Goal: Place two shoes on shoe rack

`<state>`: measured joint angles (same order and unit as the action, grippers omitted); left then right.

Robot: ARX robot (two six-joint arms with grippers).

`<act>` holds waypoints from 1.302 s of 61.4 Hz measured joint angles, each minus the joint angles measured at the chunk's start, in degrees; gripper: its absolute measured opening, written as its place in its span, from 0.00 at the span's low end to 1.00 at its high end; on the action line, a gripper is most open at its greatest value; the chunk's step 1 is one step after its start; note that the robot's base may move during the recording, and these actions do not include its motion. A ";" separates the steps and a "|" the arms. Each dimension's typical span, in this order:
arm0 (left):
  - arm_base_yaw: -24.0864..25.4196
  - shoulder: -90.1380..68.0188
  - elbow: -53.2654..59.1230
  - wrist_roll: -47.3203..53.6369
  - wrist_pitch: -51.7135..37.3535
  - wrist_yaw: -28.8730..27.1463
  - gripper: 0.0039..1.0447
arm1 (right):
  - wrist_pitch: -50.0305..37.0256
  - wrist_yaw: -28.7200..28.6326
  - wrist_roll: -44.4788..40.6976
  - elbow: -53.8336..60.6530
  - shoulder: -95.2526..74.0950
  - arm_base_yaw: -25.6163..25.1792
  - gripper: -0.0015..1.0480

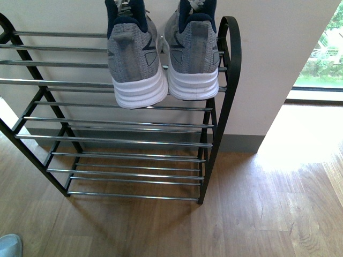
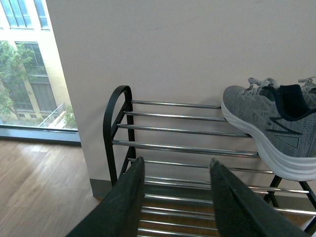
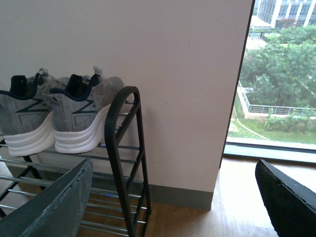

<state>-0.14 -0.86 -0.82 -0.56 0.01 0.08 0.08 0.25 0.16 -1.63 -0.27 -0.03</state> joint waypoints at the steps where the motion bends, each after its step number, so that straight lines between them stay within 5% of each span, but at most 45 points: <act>1: 0.00 0.00 0.00 0.00 0.02 0.00 0.43 | 0.00 -0.02 -0.02 0.00 0.00 0.00 0.91; 18: 0.00 0.00 0.00 0.00 0.02 -0.07 0.93 | 0.00 -0.07 -0.02 0.00 0.02 0.00 0.91; 80: 0.00 0.00 0.00 0.11 0.02 -0.20 0.91 | 0.00 -0.46 -0.02 0.00 0.11 -0.02 0.91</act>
<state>-0.14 -0.86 -0.82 -0.45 0.03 -0.12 0.08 -0.21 0.14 -1.63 -0.16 -0.05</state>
